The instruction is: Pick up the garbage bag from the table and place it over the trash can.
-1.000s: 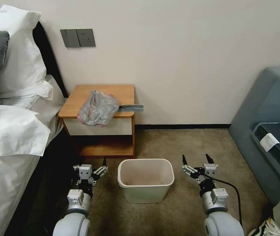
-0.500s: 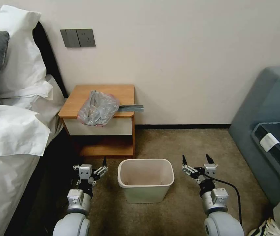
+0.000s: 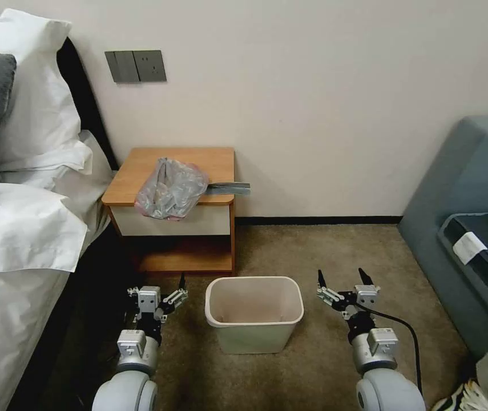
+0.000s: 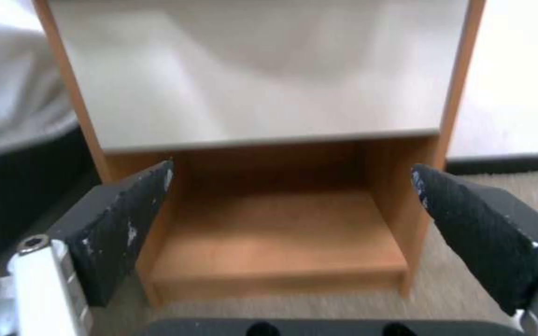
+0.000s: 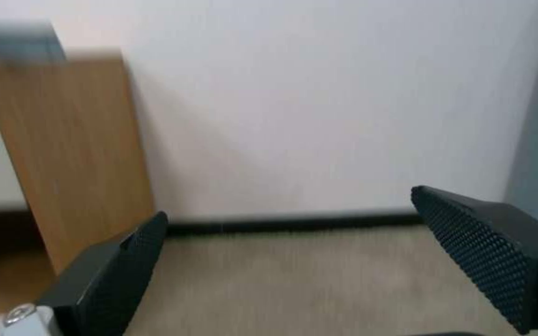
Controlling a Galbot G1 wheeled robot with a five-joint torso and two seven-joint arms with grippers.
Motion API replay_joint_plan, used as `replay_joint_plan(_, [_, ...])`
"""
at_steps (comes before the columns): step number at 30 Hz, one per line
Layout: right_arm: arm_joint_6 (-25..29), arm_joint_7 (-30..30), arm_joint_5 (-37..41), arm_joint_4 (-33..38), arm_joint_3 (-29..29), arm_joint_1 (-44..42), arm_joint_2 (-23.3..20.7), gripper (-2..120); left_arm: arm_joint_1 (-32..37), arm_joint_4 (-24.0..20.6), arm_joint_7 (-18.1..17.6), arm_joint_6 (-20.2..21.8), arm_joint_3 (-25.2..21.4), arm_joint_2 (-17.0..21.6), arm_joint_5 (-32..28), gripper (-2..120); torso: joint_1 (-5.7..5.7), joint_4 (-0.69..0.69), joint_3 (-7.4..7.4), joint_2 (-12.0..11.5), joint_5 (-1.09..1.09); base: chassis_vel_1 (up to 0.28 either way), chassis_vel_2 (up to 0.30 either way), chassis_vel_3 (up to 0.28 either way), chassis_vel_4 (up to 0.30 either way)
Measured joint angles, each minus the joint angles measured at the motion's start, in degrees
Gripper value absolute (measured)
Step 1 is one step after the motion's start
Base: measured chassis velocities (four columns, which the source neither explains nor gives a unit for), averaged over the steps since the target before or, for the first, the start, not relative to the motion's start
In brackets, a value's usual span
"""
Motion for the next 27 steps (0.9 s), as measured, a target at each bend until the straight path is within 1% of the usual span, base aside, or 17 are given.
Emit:
replay_joint_plan(1, [1.9, 0.9, 3.1, 3.7, 0.7, -2.0, -2.6, 100, -1.3, -0.5, -1.3, -2.9, -1.8, 3.2, -3.3, 99, 0.00, -0.02, -0.01, 0.0, -0.02, 0.000, 0.000, 0.000, 0.000])
replay_joint_plan(2, [2.5, 1.2, 3.9, 4.7, 0.9, -2.6, -3.3, 100, -1.6, -0.7, -1.6, -3.8, -2.4, 4.1, -4.2, 99, 0.00, -0.02, -0.01, 0.0, -0.02, 0.000, 0.000, 0.000, 0.000])
replay_joint_plan(3, [4.3, 2.2, 7.6, 8.9, 1.4, -4.9, -6.3, 100, -3.4, -1.4, -3.3, -7.9, -4.9, 8.6, -8.9, 99, 0.00, -0.04, -0.01, 0.0, -0.05, 0.000, 0.000, 0.000, 0.000])
replay_joint_plan(6, [4.4, 2.5, 8.9, 9.4, 1.1, -5.3, -7.0, 100, -4.0, -1.7, -3.9, -9.4, -5.7, 10.1, -10.6, 100, 0.00, -0.01, -0.01, 0.0, 0.04, 0.000, 0.000, 0.000, 0.000])
replay_joint_plan(7, [4.6, 2.6, 9.1, 9.4, 0.8, -5.2, -7.1, 100, -4.0, -1.7, -3.9, -9.6, -5.7, 10.3, -10.9, 100, 0.00, -0.02, -0.01, 0.0, 0.00, 0.000, 0.000, 0.000, 0.000])
replay_joint_plan(8, [4.8, 2.7, 9.1, 9.3, 0.7, -5.1, -7.2, 100, -4.0, -1.7, -3.9, -9.6, -5.7, 10.3, -10.9, 100, 0.00, -0.01, -0.01, 0.0, -0.07, 0.000, 0.000, 0.000, 0.000])
replay_joint_plan(11, [5.6, 3.3, 9.3, 8.7, 0.5, -4.7, -7.4, 100, -4.0, -1.7, -3.9, -9.7, -5.7, 10.3, -11.0, 100, 0.00, -0.02, -0.01, 0.0, 0.02, 0.000, 0.000, 0.000, 0.000])
replay_joint_plan(13, [6.5, 3.6, 9.3, 8.2, 0.5, -4.5, -7.6, 100, -4.0, -1.7, -3.9, -9.4, -5.5, 10.5, -11.8, 100, 0.00, -0.02, -0.01, 0.0, -0.02, 0.000, 0.000, 0.000, 0.000])
replay_joint_plan(15, [8.2, 3.8, 8.4, 7.0, 0.7, -3.9, -8.2, 100, -3.0, -1.7, -3.7, -6.0, -3.0, 11.3, -16.2, 100, 0.00, -0.02, -0.01, 0.0, 0.03, 0.000, 0.000, 0.000, 0.000])
replay_joint_plan(16, [8.7, 3.7, 7.8, 6.4, 0.8, -3.6, -8.7, 100, -2.4, -1.7, -3.4, -4.0, -1.6, 11.5, -18.5, 100, 0.00, -0.02, -0.01, 0.0, -0.01, 0.000, 0.000, 0.000, 0.000])
replay_joint_plan(18, [9.0, 3.5, 7.8, 6.0, 0.8, -3.3, -9.2, 100, -2.1, -1.6, -3.4, -3.2, -0.6, 11.6, -19.3, 100, 0.00, -0.02, 0.00, 0.0, -0.06, 0.000, 0.000, 0.000, 0.000])
replay_joint_plan(19, [9.7, 2.6, 8.6, 5.3, 0.3, -2.6, -10.2, 100, -1.8, -1.0, -3.6, -2.4, 1.1, 11.7, -19.7, 100, 0.00, -0.04, -0.01, 0.0, 0.03, 0.000, 0.000, 0.000, 0.000])
replay_joint_plan(21, [10.0, 1.3, 11.6, 4.5, -1.1, -1.2, -11.6, 100, -1.7, -0.5, -3.8, -2.2, 2.5, 11.6, -19.5, 100, 0.00, -0.03, 0.00, 0.0, -0.03, 0.000, 0.000, 0.000, 0.000])
replay_joint_plan(23, [9.9, 1.4, 12.9, 4.3, -1.8, -0.4, -12.0, 100, -1.8, -0.5, -3.9, -2.3, 2.9, 11.6, -19.3, 100, 0.00, -0.01, 0.00, 0.0, -0.01, 0.000, 0.000, 0.000, 0.000])
replay_joint_plan(24, [8.7, 1.9, 16.2, 4.0, -3.2, 1.0, -12.4, 100, -2.3, -0.3, -3.9, -2.4, 3.7, 11.7, -19.2, 100, 0.00, -0.01, 0.00, 0.0, 0.02, 0.000, 0.000, 0.000, 0.000])
replay_joint_plan(25, [8.7, 1.9, 16.2, 4.0, -3.2, 1.0, -12.4, 100, -2.3, -0.3, -3.9, -2.4, 3.7, 11.7, -19.2, 100, 0.00, -0.01, 0.00, 0.0, 0.02, 0.000, 0.000, 0.000, 0.000])
replay_joint_plan(27, [6.3, 3.0, 22.0, 3.3, -5.0, 3.5, -12.7, 100, -3.0, 0.0, -3.9, -3.3, 4.5, 12.3, -19.0, 100, 0.00, -0.05, 0.00, 0.0, 0.00, 0.000, 0.000, 0.000, 0.000])
